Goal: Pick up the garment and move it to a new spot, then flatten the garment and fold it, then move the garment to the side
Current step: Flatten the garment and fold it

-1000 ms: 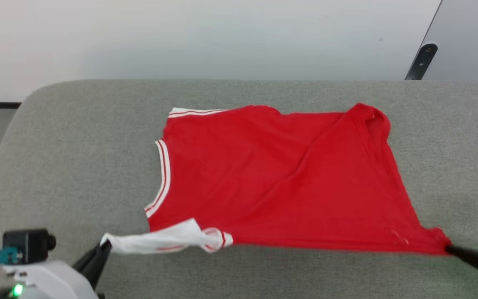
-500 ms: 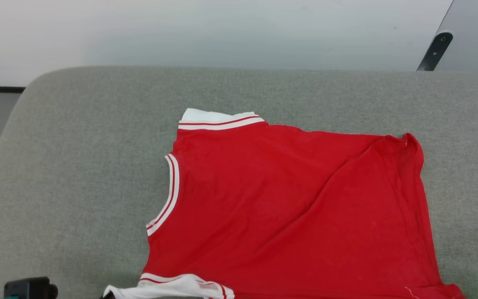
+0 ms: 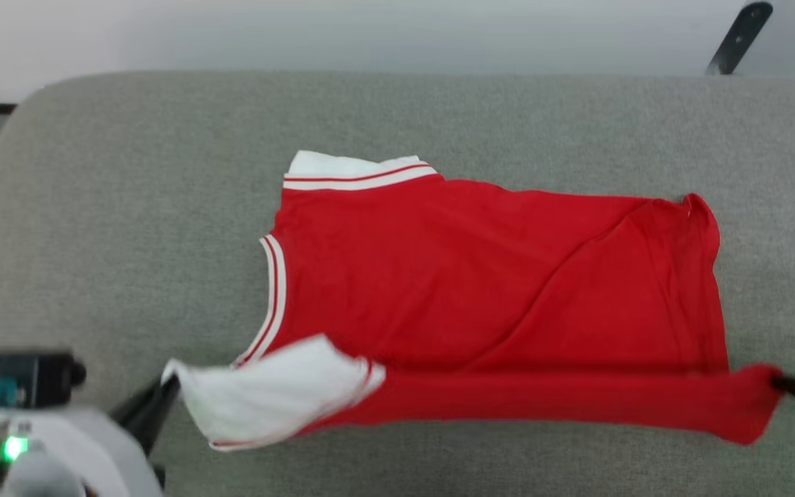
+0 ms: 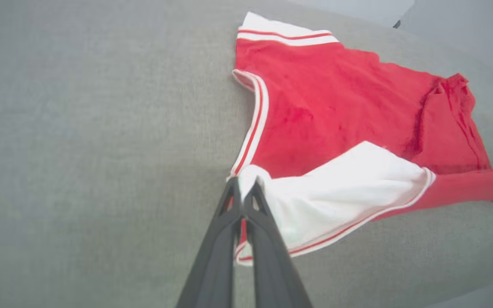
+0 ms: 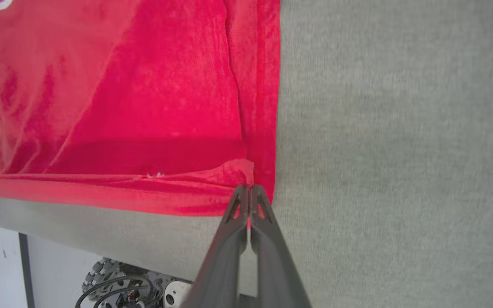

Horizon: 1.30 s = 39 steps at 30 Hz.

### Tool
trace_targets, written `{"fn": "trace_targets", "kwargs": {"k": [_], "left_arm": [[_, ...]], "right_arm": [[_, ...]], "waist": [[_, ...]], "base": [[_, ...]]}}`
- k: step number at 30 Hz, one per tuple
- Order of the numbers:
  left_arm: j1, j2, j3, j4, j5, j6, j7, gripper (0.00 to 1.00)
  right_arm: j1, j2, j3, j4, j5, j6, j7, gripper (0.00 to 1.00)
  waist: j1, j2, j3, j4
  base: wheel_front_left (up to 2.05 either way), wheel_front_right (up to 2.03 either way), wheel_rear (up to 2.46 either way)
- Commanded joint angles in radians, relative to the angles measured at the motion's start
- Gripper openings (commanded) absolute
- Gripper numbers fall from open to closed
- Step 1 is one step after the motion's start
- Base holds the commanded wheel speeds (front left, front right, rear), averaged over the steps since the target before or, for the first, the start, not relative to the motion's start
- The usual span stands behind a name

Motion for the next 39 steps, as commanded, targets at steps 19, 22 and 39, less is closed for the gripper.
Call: {"fn": "trace_targets", "kwargs": {"k": [19, 22, 39], "left_arm": [[-0.442, -0.264, -0.098, 0.415, 0.189, -0.226, 0.307, 0.00], [-0.461, -0.306, -0.114, 0.489, 0.185, -0.254, 0.326, 0.00], [-0.565, -0.464, -0.231, 0.776, 0.077, -0.272, 0.722, 0.00]], "right_arm": [[-0.318, -0.105, 0.318, 0.350, -0.095, -0.001, -0.186, 0.00], [-0.331, -0.116, 0.360, 0.421, -0.091, -0.001, -0.239, 0.00], [-0.422, -0.132, 0.482, 0.656, -0.045, -0.002, -0.368, 0.00]], "waist": [[0.0000, 0.0000, 0.185, -0.064], [0.0000, 0.0000, 0.196, -0.062], [0.0000, 0.0000, 0.182, -0.035]], "base": [[0.00, 0.00, 0.00], [0.00, 0.00, 0.00], [0.00, 0.00, 0.00]]}}
